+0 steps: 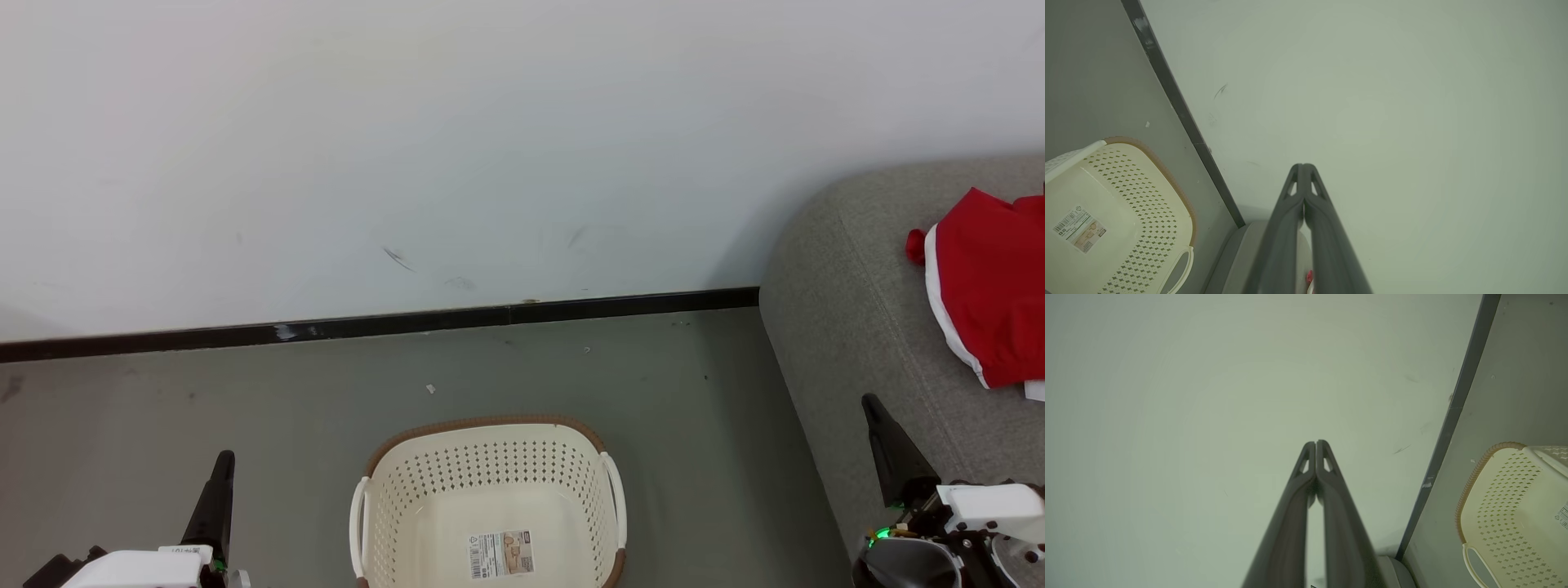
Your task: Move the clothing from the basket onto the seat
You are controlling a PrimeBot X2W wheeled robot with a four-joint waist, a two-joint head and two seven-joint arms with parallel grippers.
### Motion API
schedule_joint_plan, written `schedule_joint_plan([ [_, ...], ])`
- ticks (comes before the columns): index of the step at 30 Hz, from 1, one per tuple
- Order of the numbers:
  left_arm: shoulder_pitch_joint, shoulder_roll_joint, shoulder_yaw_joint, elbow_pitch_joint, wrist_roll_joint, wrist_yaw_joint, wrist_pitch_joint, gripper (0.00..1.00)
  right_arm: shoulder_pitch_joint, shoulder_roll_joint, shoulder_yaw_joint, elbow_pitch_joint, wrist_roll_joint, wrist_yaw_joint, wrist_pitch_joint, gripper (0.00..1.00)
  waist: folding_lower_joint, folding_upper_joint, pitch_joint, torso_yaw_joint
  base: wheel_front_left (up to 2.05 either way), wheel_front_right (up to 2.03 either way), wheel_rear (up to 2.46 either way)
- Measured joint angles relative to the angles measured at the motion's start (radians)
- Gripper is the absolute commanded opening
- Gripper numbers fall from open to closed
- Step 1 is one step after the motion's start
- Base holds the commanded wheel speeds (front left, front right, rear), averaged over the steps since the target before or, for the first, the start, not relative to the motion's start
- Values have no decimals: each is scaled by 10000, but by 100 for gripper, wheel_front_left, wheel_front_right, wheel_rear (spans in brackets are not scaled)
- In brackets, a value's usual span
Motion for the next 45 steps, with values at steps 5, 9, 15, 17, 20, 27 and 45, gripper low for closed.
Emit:
schedule_joint_plan([
  [5, 0, -2, 0, -2, 0, 0, 0, 0, 3, 0, 12, -10, 2, 0, -2, 0, 0, 0, 0, 0, 0, 0, 0],
  [9, 0, -2, 0, -2, 0, 0, 0, 0, 3, 0, 19, -15, 2, 0, -4, 0, -1, 0, 1, 0, 0, 0, 0],
  [15, 0, -2, 2, -2, 0, 0, 0, 0, 3, 0, 29, -46, 2, 0, -17, 0, -1, 0, 1, 0, 0, 0, 0],
  [17, 0, -2, 2, -2, 0, 0, 0, 0, 3, 0, 33, -52, 2, 0, -17, 0, -1, 0, 1, 0, 0, 0, 0],
  [20, 0, -2, 2, -2, 0, 0, 0, 0, 4, 0, 35, -54, 2, 0, -27, 0, -1, 0, 1, 0, 0, 0, 0],
  [27, 0, -2, 2, -2, 0, 0, 0, 0, 4, 0, 44, -59, 4, 0, -65, 0, -1, 0, 2, 0, 0, 0, 0],
  [45, 0, -2, 4, -2, 0, 0, 2, 0, 11, 0, 59, -73, 4, 0, -71, 0, -2, 0, 3, 0, 0, 0, 0],
])
